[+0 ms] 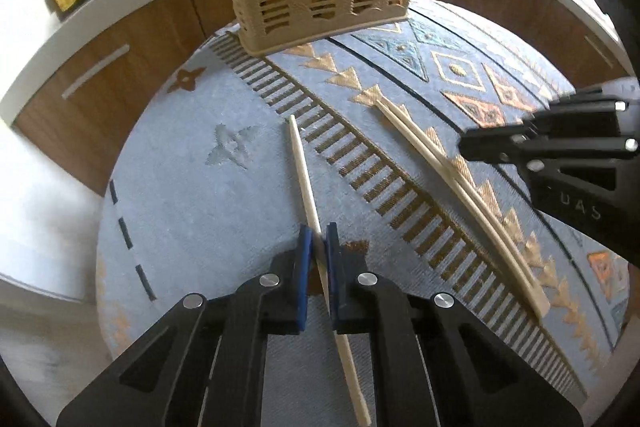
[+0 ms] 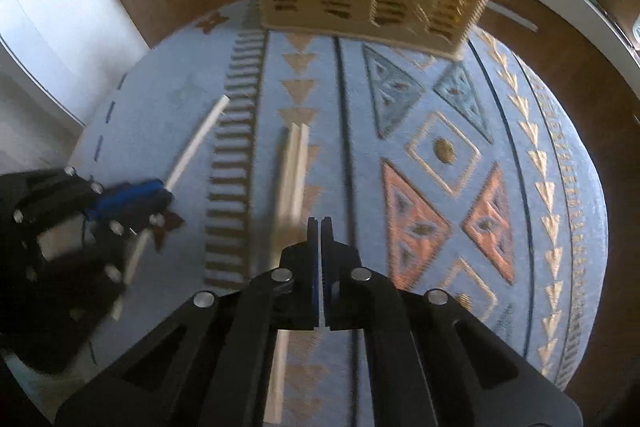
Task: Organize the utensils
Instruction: 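Grasp a chopstick with the left gripper while the right gripper grasps a chopstick pair, then lift both held chopsticks upright and carry them over the tan basket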
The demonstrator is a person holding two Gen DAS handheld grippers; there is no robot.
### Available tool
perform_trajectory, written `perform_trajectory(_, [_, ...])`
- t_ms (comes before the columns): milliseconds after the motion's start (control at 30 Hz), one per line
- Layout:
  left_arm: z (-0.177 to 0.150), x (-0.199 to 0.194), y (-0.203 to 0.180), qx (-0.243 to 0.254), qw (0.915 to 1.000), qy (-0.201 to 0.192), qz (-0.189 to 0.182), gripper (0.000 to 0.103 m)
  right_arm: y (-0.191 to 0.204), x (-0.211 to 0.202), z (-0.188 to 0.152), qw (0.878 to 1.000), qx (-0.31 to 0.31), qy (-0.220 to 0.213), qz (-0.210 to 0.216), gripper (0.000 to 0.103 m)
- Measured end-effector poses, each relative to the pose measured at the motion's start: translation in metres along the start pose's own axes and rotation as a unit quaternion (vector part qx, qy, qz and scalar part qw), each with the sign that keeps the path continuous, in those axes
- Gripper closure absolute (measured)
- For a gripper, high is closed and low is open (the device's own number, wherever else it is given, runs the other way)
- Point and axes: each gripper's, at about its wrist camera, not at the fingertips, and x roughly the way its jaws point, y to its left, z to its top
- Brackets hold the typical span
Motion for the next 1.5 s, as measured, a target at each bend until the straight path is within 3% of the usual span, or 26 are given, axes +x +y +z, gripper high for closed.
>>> perform_trajectory(167, [-0.003, -0.005, 0.023, -0.071, 0.9972, -0.006, -0.022, 0.099, -0.021, -0.004, -0.008, 0.996, 0.039, 0.008, 0.080, 0.101])
perform_trajectory(300, [-0.007, -0.009, 0.041, -0.108, 0.9939, -0.005, -0.024, 0.099, -0.015, -0.010, -0.005, 0.997, 0.028, 0.006, 0.078, 0.095])
perform_trajectory(433, [-0.011, -0.011, 0.057, -0.148, 0.9889, 0.001, -0.017, 0.099, -0.001, -0.007, 0.006, 0.996, 0.021, 0.015, 0.080, 0.062])
perform_trajectory(533, [-0.012, -0.006, 0.066, -0.160, 0.9865, 0.017, -0.032, 0.098, 0.014, 0.002, 0.017, 0.998, -0.006, 0.015, 0.052, 0.062])
perform_trajectory(567, [-0.012, -0.006, 0.068, -0.160, 0.9862, 0.021, -0.037, 0.097, 0.017, 0.004, 0.018, 0.999, -0.013, 0.019, 0.044, 0.067])
perform_trajectory(733, [0.006, -0.004, 0.073, -0.130, 0.9900, 0.031, -0.045, 0.081, 0.028, 0.012, 0.021, 0.998, -0.041, 0.045, 0.014, 0.074])
perform_trajectory(900, [0.028, 0.015, 0.072, -0.095, 0.9913, 0.072, -0.058, 0.081, 0.037, 0.014, 0.026, 0.996, -0.068, 0.061, -0.015, 0.083])
perform_trajectory(1000, [0.033, 0.016, 0.062, -0.060, 0.9940, 0.080, -0.043, 0.081, 0.049, 0.020, 0.033, 0.995, -0.073, 0.068, -0.016, 0.091])
perform_trajectory(1100, [0.035, 0.016, 0.051, -0.025, 0.9966, 0.078, -0.012, 0.098, 0.060, 0.028, 0.037, 0.994, -0.081, 0.066, -0.021, 0.092])
perform_trajectory(1133, [0.035, 0.016, 0.050, -0.024, 0.9968, 0.076, -0.009, 0.098, 0.062, 0.029, 0.037, 0.994, -0.083, 0.064, -0.023, 0.092])
perform_trajectory(1233, [0.028, 0.011, 0.048, -0.025, 0.9980, 0.057, 0.000, 0.099, 0.071, 0.028, 0.033, 0.994, -0.091, 0.051, -0.028, 0.093])
perform_trajectory(1333, [0.020, 0.001, 0.048, -0.047, 0.9981, 0.023, -0.031, 0.100, 0.070, 0.014, 0.024, 0.996, -0.088, 0.021, -0.008, 0.093])
perform_trajectory(1500, [0.007, -0.043, 0.047, -0.075, 0.9932, -0.072, -0.051, 0.100, 0.054, -0.024, 0.004, 0.995, -0.078, -0.052, 0.027, 0.093])
